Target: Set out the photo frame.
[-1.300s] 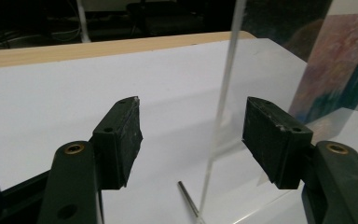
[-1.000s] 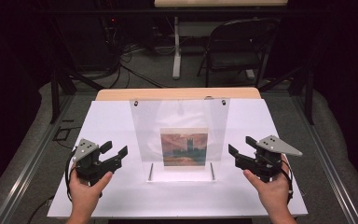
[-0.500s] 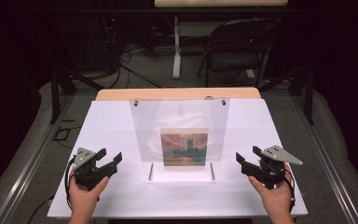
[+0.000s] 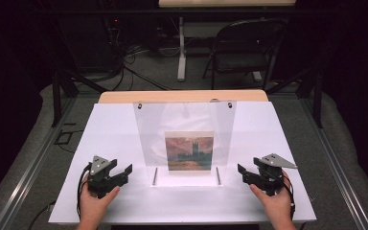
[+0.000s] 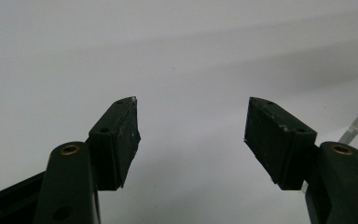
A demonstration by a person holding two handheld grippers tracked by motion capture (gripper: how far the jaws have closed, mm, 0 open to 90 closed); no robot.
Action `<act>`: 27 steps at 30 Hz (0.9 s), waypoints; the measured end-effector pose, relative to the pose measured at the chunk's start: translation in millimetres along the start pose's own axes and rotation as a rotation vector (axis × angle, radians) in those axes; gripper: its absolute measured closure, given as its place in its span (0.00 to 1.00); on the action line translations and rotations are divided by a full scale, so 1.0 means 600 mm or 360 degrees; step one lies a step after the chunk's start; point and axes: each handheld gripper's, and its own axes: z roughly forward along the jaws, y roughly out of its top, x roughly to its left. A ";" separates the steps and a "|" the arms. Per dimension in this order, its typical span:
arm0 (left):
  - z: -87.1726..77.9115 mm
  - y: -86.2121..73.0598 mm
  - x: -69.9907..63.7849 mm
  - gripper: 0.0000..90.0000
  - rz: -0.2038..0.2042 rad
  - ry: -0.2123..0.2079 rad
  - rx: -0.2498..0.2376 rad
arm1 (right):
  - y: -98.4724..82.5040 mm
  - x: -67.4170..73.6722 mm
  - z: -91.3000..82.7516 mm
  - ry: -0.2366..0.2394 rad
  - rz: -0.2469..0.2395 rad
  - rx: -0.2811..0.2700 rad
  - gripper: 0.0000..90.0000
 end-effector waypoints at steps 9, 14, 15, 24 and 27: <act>0.014 -0.005 -0.006 0.39 0.0039 -0.0029 0.0107 | -0.009 0.004 0.017 0.0051 -0.0010 0.0129 0.38; 0.018 -0.006 -0.003 0.39 0.0021 -0.0040 0.0130 | -0.013 -0.003 0.024 0.0079 0.0038 0.0161 0.39; 0.018 -0.007 -0.003 0.39 0.0018 -0.0040 0.0132 | -0.014 -0.004 0.024 0.0081 0.0051 0.0166 0.39; 0.018 -0.007 0.000 0.39 0.0000 -0.0046 0.0139 | -0.015 -0.007 0.026 0.0092 0.0068 0.0184 0.39; 0.018 -0.006 0.002 0.39 -0.0016 -0.0046 0.0149 | -0.016 -0.007 0.027 0.0093 0.0070 0.0187 0.39</act>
